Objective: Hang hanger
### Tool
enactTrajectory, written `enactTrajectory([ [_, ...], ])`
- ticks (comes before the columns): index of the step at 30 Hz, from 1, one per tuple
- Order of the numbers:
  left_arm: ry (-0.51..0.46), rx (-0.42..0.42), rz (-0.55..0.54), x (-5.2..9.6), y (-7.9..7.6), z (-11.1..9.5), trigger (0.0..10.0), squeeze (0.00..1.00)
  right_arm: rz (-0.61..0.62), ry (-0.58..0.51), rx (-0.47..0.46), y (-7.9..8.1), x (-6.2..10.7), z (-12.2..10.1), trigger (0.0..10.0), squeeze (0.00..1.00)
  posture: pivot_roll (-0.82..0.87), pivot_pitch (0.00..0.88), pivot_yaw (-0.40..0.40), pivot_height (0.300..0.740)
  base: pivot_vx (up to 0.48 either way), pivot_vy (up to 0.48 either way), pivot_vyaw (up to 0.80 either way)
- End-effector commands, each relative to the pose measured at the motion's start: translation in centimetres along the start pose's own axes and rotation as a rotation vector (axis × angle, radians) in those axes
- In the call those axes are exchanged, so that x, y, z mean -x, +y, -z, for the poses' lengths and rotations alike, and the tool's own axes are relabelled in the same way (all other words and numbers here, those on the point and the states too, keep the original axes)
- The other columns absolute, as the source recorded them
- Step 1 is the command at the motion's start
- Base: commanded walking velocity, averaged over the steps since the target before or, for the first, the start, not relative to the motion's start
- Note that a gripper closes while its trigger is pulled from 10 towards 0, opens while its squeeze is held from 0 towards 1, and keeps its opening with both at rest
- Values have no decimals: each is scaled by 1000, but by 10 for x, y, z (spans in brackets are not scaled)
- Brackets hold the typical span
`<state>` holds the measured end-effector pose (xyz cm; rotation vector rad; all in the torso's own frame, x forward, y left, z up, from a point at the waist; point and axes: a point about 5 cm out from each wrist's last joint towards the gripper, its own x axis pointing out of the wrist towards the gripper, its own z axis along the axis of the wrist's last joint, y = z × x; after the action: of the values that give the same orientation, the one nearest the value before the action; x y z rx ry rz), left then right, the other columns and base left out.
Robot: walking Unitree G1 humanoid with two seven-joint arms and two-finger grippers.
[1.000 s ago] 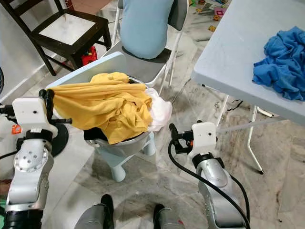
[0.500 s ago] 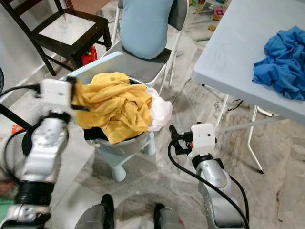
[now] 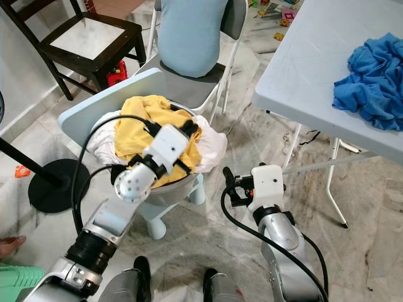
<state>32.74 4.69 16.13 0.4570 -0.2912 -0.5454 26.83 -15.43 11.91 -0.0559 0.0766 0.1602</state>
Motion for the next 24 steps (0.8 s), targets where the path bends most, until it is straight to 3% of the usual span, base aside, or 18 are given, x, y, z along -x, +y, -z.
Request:
enactTrajectory([
  [1, 22, -29, -12, 2, 0, 5, 0, 0, 21, 5, 4, -2, 3, 2, 10000, 0, -60, 281, -46, 740, 0, 0, 0],
  [2, 50, -36, -36, 3, 4, 10, 0, 0, 21, 6, 4, -2, 3, 2, 10000, 0, -60, 281, -46, 740, 0, 0, 0],
  [3, 141, -28, -115, 7, 18, 26, 0, 0, 18, 8, 3, -1, 3, 3, 10000, 0, -60, 281, -46, 740, 0, 0, 0],
  [6, 195, -9, -150, 10, 26, 35, 157, 0, 16, 10, 3, -1, 3, 4, 10000, 0, -60, 281, -46, 740, 0, 0, 0],
  [7, 238, 16, -149, 13, 29, 42, 10000, 0, 13, 11, 2, 0, 3, 5, 10000, 0, -60, 281, -46, 740, 0, 0, 0],
  [11, 313, 74, -89, 20, 32, 54, 10000, 0, 7, 12, 1, 1, 2, 4, 10000, 0, -49, 286, -51, 740, 0, 0, 0],
  [12, 313, 84, -91, 21, 34, 54, 10000, 565, 7, 13, 1, 1, 2, 4, 10000, 0, -49, 286, -51, 740, 0, 0, 0],
  [13, 300, 119, -117, 23, 39, 51, 10000, 1000, 7, 15, 2, 0, 3, 5, 10000, 0, -49, 286, -51, 740, 0, 0, 0],
  [17, 244, 197, -187, 25, 47, 40, 10000, 1000, 11, 18, 4, -1, 4, 5, 10000, 0, -51, 289, -49, 740, 0, 0, 0],
  [19, 207, 165, -203, 29, 49, 33, 10000, 1000, 13, 20, 5, -1, 4, 5, 10000, 0, -51, 289, -49, 740, 0, 0, 0],
  [20, 165, -121, -202, 34, 54, 24, 10000, 1000, 13, 20, 4, -1, 4, 6, 10000, 0, -51, 289, -49, 740, 0, 0, 0],
  [21, 127, -278, -189, 36, 56, 19, 10000, 1000, 13, 20, 4, -1, 4, 6, 10000, 0, -45, 294, -46, 740, 0, 0, 0],
  [22, 99, -307, -181, 39, 55, 16, 10000, 1000, 13, 20, 4, -1, 5, 6, 10000, 0, -45, 294, -46, 740, 0, 0, 0],
  [24, 140, -229, -238, 49, 59, 19, 10000, 1000, 12, 21, 2, 0, 4, 6, 10000, 0, -45, 294, -46, 740, 0, 0, 0],
])
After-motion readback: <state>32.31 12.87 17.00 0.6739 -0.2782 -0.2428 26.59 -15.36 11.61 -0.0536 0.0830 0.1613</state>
